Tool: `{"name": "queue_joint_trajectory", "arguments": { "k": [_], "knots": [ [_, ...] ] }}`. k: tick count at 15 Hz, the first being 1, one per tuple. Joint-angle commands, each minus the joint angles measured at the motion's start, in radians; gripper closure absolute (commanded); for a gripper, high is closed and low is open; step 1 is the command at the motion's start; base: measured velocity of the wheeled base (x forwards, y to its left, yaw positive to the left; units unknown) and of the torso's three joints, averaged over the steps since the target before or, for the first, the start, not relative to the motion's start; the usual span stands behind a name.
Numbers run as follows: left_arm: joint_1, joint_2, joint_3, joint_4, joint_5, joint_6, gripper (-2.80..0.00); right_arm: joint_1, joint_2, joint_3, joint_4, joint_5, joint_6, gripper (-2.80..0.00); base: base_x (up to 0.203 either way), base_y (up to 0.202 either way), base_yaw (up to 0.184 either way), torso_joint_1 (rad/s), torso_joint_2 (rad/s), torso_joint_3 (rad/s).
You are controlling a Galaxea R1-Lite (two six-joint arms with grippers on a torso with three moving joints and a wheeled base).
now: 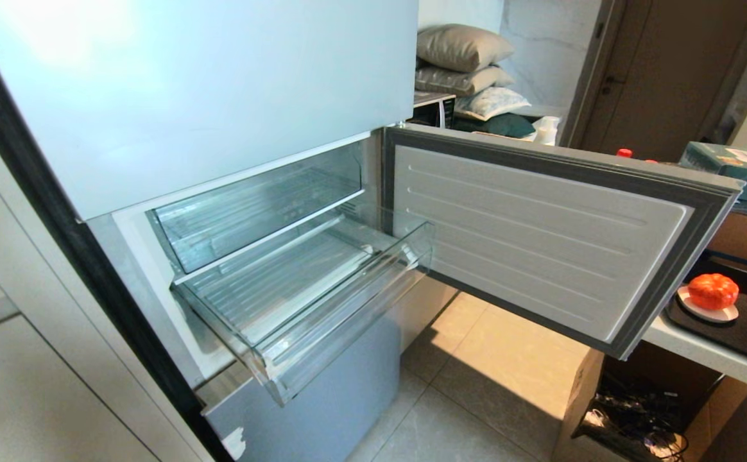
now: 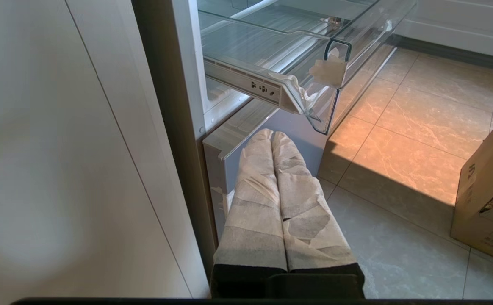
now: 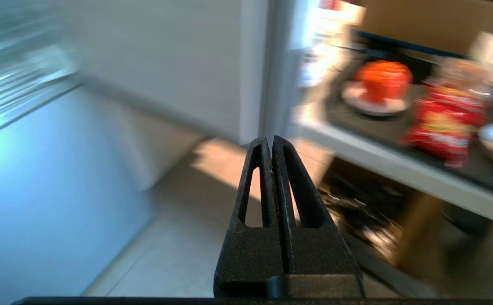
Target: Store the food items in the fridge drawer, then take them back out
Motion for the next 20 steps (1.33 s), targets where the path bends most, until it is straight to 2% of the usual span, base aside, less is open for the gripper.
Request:
{"name": "queue_joint_trajectory", "arguments": {
  "k": [1, 4, 6, 8, 14, 20],
  "knots": [
    [0.000, 0.000, 0.000, 0.001, 0.000, 0.000, 0.00, 0.144, -0.414, 0.072, 0.183, -0.003, -0.013, 0.00, 0.000, 0.000, 0.000, 0.000, 0.00, 0.000],
    [0.000, 0.000, 0.000, 0.000, 0.000, 0.000, 0.00, 0.227, -0.673, 0.107, 0.392, -0.049, -0.051, 0.00, 0.000, 0.000, 0.000, 0.000, 0.00, 0.000],
    [0.000, 0.000, 0.000, 0.000, 0.000, 0.000, 0.00, 0.268, -0.694, 0.127, 0.519, -0.091, -0.089, 0.00, 0.000, 0.000, 0.000, 0.000, 0.00, 0.000],
    [0.000, 0.000, 0.000, 0.000, 0.000, 0.000, 0.00, 0.268, -0.693, 0.128, 0.521, -0.091, -0.114, 0.00, 0.000, 0.000, 0.000, 0.000, 0.00, 0.000],
    [0.000, 0.000, 0.000, 0.000, 0.000, 0.000, 0.00, 0.268, -0.693, 0.128, 0.521, -0.090, -0.106, 0.00, 0.000, 0.000, 0.000, 0.000, 0.00, 0.000],
    [0.000, 0.000, 0.000, 0.000, 0.000, 0.000, 0.00, 0.268, -0.693, 0.128, 0.520, -0.093, -0.081, 0.00, 0.003, -0.005, 0.149, 0.003, 0.00, 0.005]
  ]
}}
